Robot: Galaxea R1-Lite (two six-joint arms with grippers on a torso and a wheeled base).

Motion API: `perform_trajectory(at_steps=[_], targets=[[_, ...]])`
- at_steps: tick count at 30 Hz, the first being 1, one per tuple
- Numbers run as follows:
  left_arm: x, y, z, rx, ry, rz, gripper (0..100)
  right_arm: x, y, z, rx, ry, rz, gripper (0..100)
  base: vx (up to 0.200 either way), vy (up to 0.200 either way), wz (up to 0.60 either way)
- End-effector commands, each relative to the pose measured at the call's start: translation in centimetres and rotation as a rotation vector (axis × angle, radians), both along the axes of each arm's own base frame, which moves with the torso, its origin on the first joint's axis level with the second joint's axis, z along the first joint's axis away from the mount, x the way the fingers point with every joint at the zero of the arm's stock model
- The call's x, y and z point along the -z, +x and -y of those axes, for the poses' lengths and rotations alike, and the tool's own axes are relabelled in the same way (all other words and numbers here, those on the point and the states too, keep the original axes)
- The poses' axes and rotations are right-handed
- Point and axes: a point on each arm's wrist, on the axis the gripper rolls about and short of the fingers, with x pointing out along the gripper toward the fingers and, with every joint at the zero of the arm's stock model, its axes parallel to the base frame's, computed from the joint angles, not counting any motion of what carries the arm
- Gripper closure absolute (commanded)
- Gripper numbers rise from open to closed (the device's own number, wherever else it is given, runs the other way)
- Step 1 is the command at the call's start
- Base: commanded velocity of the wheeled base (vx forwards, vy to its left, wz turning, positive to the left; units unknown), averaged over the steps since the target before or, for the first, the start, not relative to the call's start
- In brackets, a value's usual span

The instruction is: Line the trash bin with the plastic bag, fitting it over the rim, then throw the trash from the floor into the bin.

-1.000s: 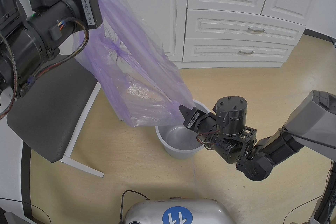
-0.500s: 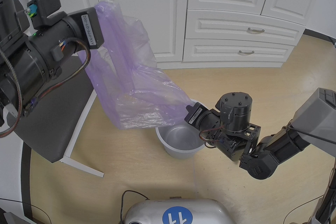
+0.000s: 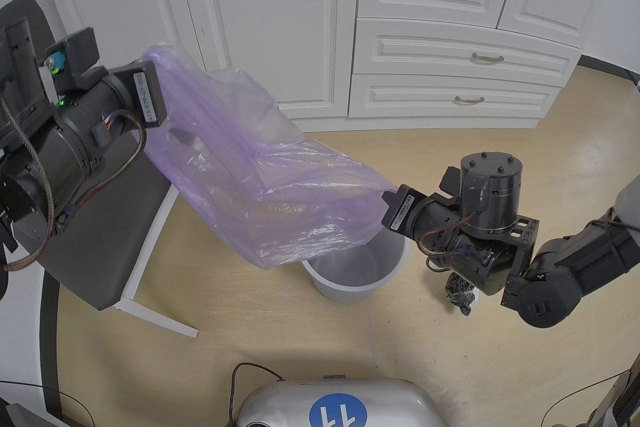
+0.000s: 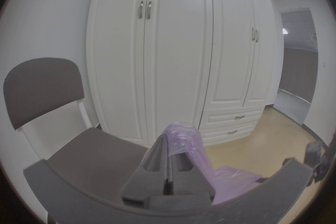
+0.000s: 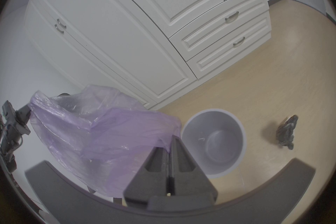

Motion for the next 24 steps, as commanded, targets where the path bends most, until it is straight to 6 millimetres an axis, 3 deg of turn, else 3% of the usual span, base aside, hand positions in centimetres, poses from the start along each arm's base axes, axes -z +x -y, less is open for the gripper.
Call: perform_trajectory(at_steps=[1, 13, 24], targets=[[1.7, -0.4, -1.2, -0.038, 0.015, -0.043, 100, -2.5, -0.8, 1.8, 0.023, 0.004, 0.028, 100, 0.000, 0.000, 0.00], [5.0, -1.0, -2.0, -0.053, -0.027, -0.161, 100, -5.3, -3.3, 4.3, -0.015, -0.084, -0.001, 100, 0.000, 0.000, 0.00], [5.9, -0.8, -2.0, -0.064, -0.008, -0.190, 100, -5.8, -5.4, 5.3, -0.041, -0.178, 0.011, 100, 0.000, 0.000, 0.00]])
